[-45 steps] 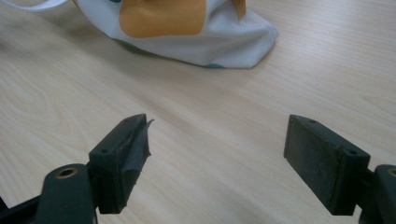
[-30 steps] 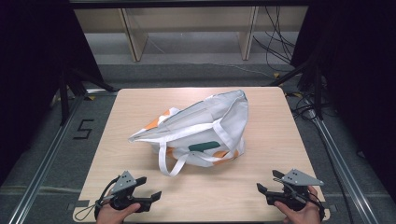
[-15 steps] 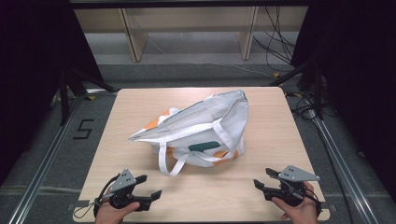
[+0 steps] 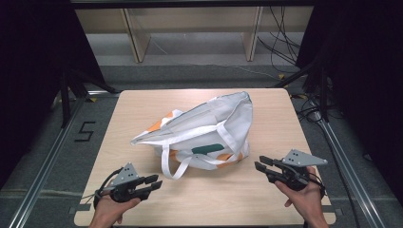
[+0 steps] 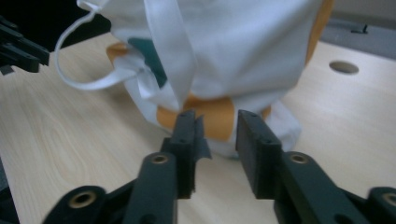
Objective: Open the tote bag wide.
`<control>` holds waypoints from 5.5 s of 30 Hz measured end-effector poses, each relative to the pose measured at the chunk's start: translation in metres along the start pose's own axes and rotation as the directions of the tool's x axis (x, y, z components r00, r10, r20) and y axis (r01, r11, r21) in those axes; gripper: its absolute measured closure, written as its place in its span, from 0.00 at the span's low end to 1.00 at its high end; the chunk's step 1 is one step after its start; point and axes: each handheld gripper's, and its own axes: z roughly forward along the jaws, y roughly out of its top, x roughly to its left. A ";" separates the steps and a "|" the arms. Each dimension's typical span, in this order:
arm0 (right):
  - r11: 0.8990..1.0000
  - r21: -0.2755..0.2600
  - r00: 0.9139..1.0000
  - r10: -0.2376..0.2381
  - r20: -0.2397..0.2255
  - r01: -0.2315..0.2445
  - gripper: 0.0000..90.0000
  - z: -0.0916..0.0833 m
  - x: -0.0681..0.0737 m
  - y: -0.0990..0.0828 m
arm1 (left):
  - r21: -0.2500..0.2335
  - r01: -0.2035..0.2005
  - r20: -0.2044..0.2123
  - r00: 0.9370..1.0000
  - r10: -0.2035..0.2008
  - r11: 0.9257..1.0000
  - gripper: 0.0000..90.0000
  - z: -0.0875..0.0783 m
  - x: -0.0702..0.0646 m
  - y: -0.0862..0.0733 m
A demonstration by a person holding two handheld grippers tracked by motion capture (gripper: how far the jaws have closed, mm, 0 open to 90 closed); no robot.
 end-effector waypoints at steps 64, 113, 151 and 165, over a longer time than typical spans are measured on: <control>0.920 0.347 0.982 -0.185 -0.029 0.184 1.00 0.169 -0.034 0.110 | 0.145 -0.020 -0.021 1.000 0.023 0.989 0.99 0.118 0.073 0.141; 0.859 0.495 0.975 -0.201 0.093 0.130 1.00 0.251 -0.072 0.115 | 0.360 -0.188 0.090 0.982 0.167 0.914 0.97 0.116 0.050 0.106; 0.910 0.370 0.969 -0.235 0.080 0.190 1.00 0.177 -0.087 0.105 | 0.311 0.037 -0.242 0.969 0.041 0.950 0.99 0.125 0.136 0.133; 0.920 0.378 0.991 -0.129 0.036 0.106 1.00 0.178 -0.096 0.087 | 0.228 0.063 -0.182 0.983 -0.021 0.972 0.98 0.115 0.131 0.127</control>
